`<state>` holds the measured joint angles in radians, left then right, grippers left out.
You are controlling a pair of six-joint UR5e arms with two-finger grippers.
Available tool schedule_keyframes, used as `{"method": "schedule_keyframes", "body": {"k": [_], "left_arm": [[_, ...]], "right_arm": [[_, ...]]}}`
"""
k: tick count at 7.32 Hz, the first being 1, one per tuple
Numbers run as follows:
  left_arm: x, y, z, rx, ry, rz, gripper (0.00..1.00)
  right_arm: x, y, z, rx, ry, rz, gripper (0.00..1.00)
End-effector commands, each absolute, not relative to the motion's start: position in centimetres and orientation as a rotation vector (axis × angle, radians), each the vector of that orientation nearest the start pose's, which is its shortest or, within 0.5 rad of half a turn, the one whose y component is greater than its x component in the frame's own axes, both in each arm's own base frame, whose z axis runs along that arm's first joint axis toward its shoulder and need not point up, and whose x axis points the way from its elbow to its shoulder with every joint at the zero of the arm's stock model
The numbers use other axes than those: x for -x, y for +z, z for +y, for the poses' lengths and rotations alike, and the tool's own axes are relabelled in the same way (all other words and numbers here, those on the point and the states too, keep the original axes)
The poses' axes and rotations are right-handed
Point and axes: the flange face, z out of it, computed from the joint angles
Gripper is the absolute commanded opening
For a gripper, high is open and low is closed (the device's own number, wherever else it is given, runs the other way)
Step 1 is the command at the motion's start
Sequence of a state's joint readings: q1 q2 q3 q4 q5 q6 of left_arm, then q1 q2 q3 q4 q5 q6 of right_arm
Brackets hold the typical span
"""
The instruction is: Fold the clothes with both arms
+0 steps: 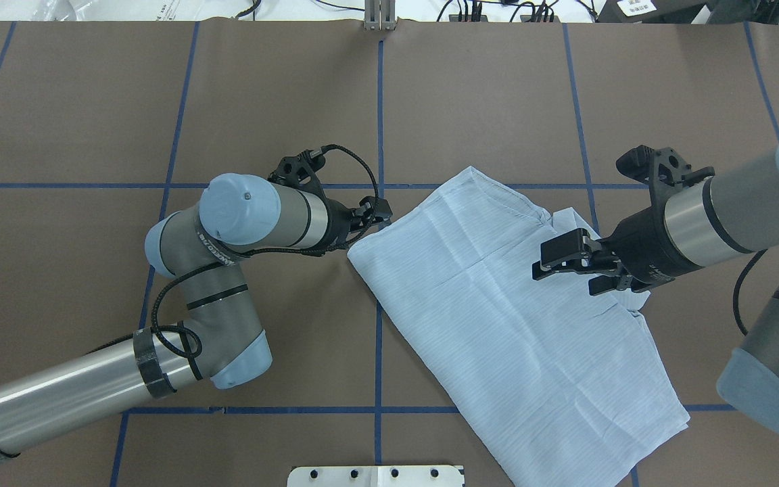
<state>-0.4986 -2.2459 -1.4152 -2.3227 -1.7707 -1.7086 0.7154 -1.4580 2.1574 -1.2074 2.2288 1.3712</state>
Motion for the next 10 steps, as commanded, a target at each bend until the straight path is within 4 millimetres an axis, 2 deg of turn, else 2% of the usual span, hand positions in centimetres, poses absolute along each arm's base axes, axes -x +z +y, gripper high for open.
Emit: {"method": "schedule_keyframes", "body": {"k": [1, 10], "left_arm": [[-59.89, 24.04, -43.31, -0.051, -0.412, 1.27, 0.93], [-60.5, 24.5, -42.63, -0.043, -0.405, 1.261, 0.87]], "right_arm": [[30.37, 28.27, -36.04, 0.079, 0.106, -1.175, 1.0], [30.17, 28.25, -36.05, 0.085, 0.106, -1.178, 1.0]]}}
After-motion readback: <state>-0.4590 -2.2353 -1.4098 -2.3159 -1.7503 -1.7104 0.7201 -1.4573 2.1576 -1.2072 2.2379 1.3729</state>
